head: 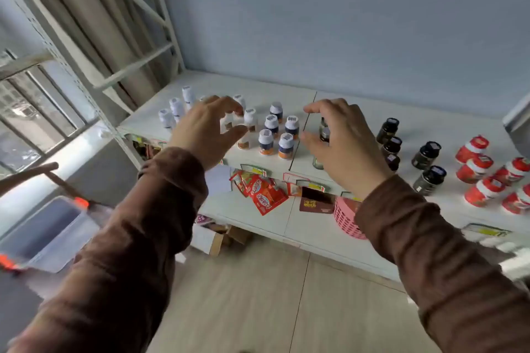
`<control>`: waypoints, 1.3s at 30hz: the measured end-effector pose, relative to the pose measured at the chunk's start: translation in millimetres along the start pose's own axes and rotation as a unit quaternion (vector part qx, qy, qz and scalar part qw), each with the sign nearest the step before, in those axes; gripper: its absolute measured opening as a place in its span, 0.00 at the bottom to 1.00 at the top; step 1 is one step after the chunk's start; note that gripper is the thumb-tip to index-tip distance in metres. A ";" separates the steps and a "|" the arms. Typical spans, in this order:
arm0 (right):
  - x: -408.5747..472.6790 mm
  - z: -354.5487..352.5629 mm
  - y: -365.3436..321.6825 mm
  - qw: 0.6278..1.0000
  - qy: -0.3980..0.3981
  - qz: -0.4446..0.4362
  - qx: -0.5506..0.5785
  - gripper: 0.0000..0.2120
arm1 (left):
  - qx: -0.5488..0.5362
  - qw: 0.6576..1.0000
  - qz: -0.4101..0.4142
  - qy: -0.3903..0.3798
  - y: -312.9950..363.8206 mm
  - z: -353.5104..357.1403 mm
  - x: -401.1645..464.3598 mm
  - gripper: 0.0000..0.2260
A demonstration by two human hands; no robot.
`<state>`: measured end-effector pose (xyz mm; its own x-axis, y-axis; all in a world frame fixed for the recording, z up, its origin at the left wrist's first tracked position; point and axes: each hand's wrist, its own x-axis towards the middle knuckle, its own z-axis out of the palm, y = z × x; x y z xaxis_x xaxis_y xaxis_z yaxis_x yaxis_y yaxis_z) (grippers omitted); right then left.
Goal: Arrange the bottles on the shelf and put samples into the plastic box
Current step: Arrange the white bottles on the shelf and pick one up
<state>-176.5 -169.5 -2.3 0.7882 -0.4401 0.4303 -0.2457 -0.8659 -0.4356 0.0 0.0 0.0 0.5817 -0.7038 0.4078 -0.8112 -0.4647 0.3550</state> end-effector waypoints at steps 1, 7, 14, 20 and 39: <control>3.8 10.4 -1.2 1.000 -0.010 0.004 -0.003 0.16 | 0.002 1.000 -0.003 -0.012 -9.9 4.4 0.6 0.15; 36.6 78.4 -18.8 0.998 -0.051 0.037 -0.031 0.17 | 0.016 0.997 -0.031 -0.064 -88.3 21.7 7.9 0.15; 78.7 149.1 -55.8 0.996 -0.064 0.042 -0.042 0.17 | -0.002 0.994 -0.049 -0.095 -178.9 33.8 24.3 0.14; 120.6 199.4 -63.4 0.992 -0.108 0.053 -0.048 0.17 | -0.027 0.987 -0.100 -0.119 -236.2 50.5 45.9 0.12; 270.0 346.4 -122.5 0.990 -0.138 0.001 -0.001 0.19 | -0.013 0.978 -0.173 -0.120 -410.3 37.1 111.8 0.13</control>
<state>261.9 -100.0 -106.6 0.9115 -0.3613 0.1965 -0.2494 -0.8655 -0.4344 395.6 92.1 -131.3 0.7877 -0.6138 0.0522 -0.5645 -0.6853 0.4602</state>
